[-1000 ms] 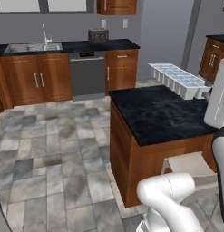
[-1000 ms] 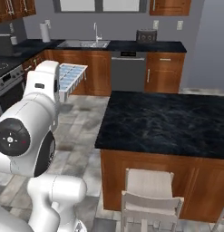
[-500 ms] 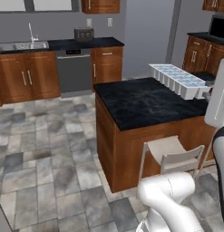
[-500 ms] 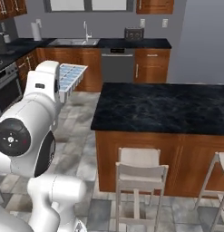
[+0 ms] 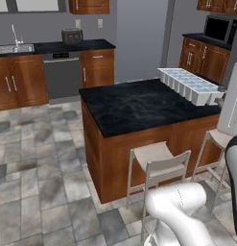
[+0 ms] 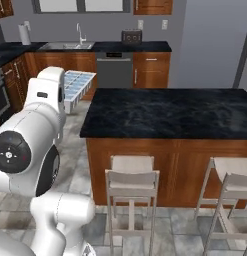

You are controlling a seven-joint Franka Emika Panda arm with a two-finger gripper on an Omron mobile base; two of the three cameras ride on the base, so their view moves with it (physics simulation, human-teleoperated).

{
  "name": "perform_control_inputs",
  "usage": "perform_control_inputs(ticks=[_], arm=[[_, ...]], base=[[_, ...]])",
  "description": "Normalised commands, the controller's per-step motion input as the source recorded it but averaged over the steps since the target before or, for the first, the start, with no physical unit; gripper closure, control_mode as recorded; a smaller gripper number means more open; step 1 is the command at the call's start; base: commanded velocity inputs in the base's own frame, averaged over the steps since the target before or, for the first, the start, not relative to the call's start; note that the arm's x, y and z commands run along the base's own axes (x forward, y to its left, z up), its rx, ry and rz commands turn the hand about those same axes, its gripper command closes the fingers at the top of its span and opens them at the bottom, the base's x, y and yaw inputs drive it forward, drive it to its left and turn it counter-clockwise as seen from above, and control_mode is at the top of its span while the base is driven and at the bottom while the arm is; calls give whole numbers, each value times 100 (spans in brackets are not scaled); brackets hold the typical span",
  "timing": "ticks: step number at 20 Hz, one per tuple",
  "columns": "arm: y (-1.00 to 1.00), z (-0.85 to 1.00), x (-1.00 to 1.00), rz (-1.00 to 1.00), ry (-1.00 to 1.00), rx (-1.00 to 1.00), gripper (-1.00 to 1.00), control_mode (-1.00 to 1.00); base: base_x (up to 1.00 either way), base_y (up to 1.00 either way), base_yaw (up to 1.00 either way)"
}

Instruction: Open the freezer door, pick up the ice cube tray from the freezer, and place it on the dining counter.

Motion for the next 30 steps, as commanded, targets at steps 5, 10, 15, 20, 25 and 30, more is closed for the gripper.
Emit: perform_control_inputs(ticks=[5, 10, 15, 20, 25, 30], arm=[[0, 0, 0, 0, 0, 0, 100, 100], [0, 0, 0, 0, 0, 0, 100, 100], [0, 0, 0, 0, 0, 0, 100, 100], [0, 0, 0, 0, 0, 0, 100, 100], [0, 0, 0, 0, 0, 0, 100, 100], [0, 0, 0, 0, 0, 0, 100, 100]], base=[[0, -61, 0], [0, -60, 0], [1, -47, 1], [18, -54, 9], [14, -67, 9], [4, -35, 4]])
